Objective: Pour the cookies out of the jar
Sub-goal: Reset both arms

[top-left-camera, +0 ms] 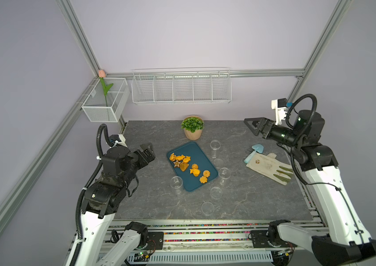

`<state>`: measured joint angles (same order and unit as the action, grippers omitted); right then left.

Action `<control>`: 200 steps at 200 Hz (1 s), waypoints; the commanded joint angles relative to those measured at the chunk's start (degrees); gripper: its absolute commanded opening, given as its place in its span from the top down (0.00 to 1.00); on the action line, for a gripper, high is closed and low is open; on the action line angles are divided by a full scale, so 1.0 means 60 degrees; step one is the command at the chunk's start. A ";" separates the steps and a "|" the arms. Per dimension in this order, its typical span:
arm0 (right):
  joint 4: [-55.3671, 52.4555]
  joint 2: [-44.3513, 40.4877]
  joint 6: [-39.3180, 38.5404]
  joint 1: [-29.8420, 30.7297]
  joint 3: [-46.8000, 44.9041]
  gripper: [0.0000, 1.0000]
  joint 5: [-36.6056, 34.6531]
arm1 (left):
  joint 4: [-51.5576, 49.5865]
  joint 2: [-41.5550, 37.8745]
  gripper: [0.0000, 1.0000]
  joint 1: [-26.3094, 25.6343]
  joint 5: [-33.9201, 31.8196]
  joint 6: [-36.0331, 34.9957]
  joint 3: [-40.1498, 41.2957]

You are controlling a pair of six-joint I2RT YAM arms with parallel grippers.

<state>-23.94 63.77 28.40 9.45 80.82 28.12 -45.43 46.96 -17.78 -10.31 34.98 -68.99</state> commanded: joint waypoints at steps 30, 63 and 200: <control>0.1877 -0.1924 -0.1190 -0.0023 -0.2288 0.11 -0.3457 | 0.1680 -0.0573 0.00 0.0005 -0.0589 -0.0732 0.1052; 0.0978 -0.2137 -0.2118 -0.0023 -0.2546 0.11 -0.5119 | 0.2878 -0.1919 0.00 0.0004 -0.1313 -0.0733 0.2484; 0.1525 -0.2733 -0.3921 -0.0037 -0.5518 0.11 -0.6489 | 0.3709 -0.5490 0.00 0.0005 -0.2593 -0.1194 0.5948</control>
<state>-17.98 48.14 9.28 9.45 52.16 -10.74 -22.15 16.58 -17.78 -22.70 29.67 -34.59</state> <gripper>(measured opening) 0.889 0.997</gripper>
